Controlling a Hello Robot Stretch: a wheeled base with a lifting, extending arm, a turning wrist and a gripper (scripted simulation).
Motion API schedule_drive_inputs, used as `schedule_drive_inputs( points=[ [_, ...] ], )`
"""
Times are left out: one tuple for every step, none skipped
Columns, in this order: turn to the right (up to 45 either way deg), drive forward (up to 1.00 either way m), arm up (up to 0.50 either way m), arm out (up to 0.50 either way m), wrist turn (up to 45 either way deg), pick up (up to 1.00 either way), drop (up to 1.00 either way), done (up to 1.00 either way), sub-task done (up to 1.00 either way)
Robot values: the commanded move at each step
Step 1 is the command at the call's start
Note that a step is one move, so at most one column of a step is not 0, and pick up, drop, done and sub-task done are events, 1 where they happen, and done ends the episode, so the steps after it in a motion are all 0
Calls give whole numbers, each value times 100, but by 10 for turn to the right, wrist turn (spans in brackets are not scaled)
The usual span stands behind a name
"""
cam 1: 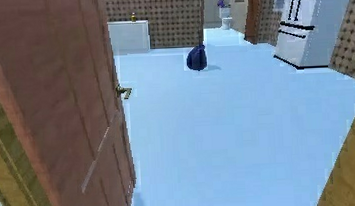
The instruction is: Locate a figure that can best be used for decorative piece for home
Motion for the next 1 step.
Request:
schedule_drive_inputs(
  points=[
    [0,100,0,0,0,0,0,0,0]
  ],
)
